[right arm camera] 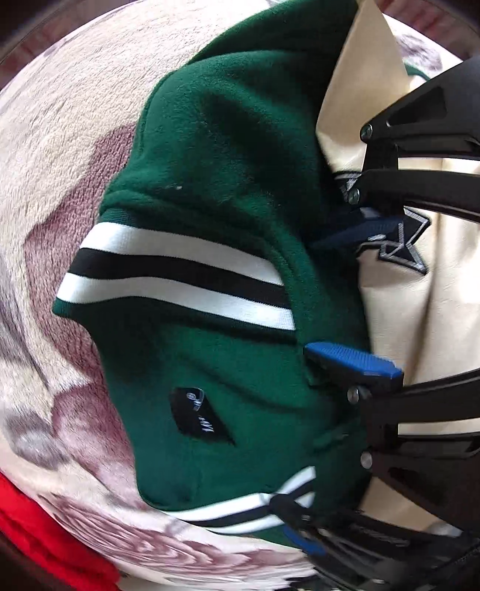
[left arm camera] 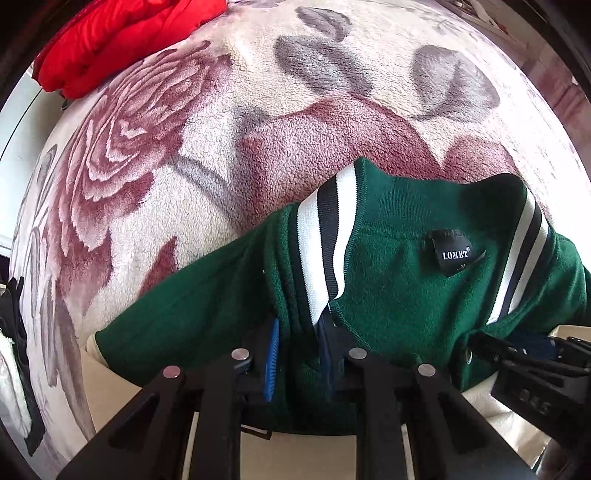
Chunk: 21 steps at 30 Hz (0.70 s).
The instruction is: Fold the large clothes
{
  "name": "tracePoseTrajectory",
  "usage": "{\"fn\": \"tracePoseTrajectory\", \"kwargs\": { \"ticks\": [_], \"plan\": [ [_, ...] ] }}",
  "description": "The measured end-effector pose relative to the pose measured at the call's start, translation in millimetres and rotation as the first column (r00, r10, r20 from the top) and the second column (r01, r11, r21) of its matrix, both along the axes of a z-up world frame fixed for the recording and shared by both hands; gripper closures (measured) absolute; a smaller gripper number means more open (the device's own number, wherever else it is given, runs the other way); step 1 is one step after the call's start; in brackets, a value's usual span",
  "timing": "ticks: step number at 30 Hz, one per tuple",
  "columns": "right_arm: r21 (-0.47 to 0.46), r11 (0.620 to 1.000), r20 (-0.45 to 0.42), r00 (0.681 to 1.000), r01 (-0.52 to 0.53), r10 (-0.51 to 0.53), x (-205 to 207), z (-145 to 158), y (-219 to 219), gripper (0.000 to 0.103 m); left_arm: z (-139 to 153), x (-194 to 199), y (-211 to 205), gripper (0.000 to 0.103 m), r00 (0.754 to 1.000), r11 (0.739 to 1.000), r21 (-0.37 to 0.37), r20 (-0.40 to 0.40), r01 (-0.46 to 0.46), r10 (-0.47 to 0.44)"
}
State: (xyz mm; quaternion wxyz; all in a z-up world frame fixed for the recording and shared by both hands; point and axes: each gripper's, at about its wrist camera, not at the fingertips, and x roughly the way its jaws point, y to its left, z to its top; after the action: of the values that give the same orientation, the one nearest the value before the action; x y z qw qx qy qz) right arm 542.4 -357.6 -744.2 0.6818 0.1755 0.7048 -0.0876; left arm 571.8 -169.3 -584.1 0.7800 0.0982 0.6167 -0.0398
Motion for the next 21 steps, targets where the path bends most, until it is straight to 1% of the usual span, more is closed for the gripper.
{"fn": "tracePoseTrajectory", "kwargs": {
  "ticks": [1,2,4,8,11,14,18,19,21],
  "plan": [
    [-0.013,1.0,0.001,1.0,-0.017,0.017,1.4,0.4,3.7,0.069,0.4,-0.2,-0.1,0.087,1.0,1.0,0.0,0.001,0.0,0.0],
    [-0.034,0.999,0.007,0.999,-0.039,0.039,5.2,3.4,14.4,0.083,1.0,-0.4,-0.4,0.087,1.0,1.0,0.001,0.002,0.001,-0.001],
    [-0.075,0.996,0.021,0.999,-0.047,0.049,5.9,9.8,22.6,0.096,2.6,-0.8,-0.1,0.087,1.0,1.0,0.001,0.003,0.001,-0.001],
    [-0.029,0.999,0.08,0.996,0.032,-0.03,-0.5,20.2,18.5,0.099,7.3,-0.3,0.5,0.087,1.0,1.0,-0.015,0.002,-0.002,0.002],
    [-0.007,0.998,0.108,0.993,0.057,-0.056,1.2,26.9,20.4,0.099,6.7,1.7,-0.1,0.087,1.0,1.0,-0.017,-0.001,-0.006,0.006],
    [0.023,0.996,0.105,0.991,0.084,-0.086,6.4,26.3,16.1,0.1,2.3,6.1,-0.9,0.087,1.0,0.999,-0.02,-0.012,-0.027,0.027],
    [0.013,0.996,0.098,0.991,0.092,-0.093,24.1,22.6,19.3,0.1,-3.3,12.4,-2.2,0.087,0.999,0.999,-0.022,-0.023,-0.05,0.049],
    [0.011,0.996,0.097,0.991,0.094,-0.095,26.3,16.4,13.2,0.1,-4.6,13.5,-3.0,0.087,0.998,0.999,-0.018,-0.024,-0.05,0.05],
    [-0.01,0.996,0.093,0.992,0.084,-0.083,32.3,13.8,18.6,0.1,-6.1,14.0,-4.1,0.087,0.999,0.999,-0.011,-0.022,-0.05,0.049]
  ]
}}
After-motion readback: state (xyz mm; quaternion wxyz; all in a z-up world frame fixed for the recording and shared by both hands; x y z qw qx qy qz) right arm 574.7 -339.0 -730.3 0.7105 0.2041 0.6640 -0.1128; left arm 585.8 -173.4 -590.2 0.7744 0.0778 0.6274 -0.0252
